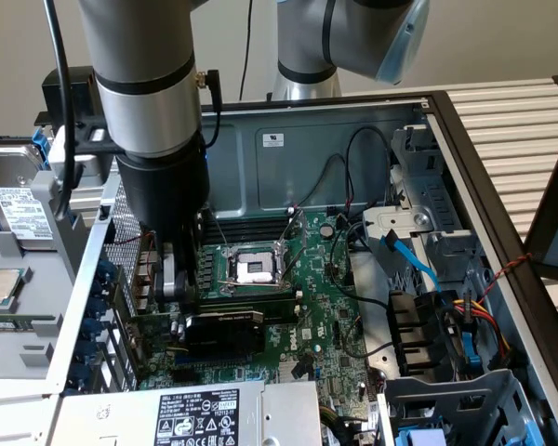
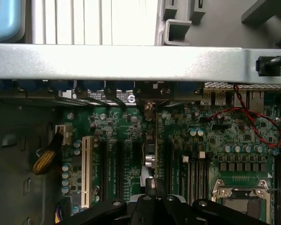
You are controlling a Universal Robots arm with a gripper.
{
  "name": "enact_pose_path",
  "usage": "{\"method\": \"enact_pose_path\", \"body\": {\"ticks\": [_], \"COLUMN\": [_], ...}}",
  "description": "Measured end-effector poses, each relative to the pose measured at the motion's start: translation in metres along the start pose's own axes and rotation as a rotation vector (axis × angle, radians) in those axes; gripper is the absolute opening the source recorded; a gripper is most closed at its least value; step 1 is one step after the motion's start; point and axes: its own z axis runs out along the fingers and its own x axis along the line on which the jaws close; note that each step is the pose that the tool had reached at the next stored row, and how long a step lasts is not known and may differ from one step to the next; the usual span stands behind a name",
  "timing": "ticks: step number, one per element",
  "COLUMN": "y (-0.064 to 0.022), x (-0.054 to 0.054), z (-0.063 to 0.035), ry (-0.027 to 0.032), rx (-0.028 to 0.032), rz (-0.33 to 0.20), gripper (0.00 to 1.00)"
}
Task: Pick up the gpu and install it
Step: 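Press down on the gpu until it lock into place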
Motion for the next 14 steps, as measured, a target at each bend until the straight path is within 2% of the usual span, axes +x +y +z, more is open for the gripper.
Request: {"method": "enact_pose_path", "body": {"ticks": [5, 11, 14], "y": [-0.005, -0.0148, -0.0164], "x": [0.0, -0.001, -0.001], "z": [-0.0084, -0.026, -0.0274], "ry": [0.005, 0.0103, 0.0106], "rx": [0.0001, -0.001, -0.001], "rz": [0.0, 0.0, 0.0], "gripper": [0.11, 0.11, 0.11]}}
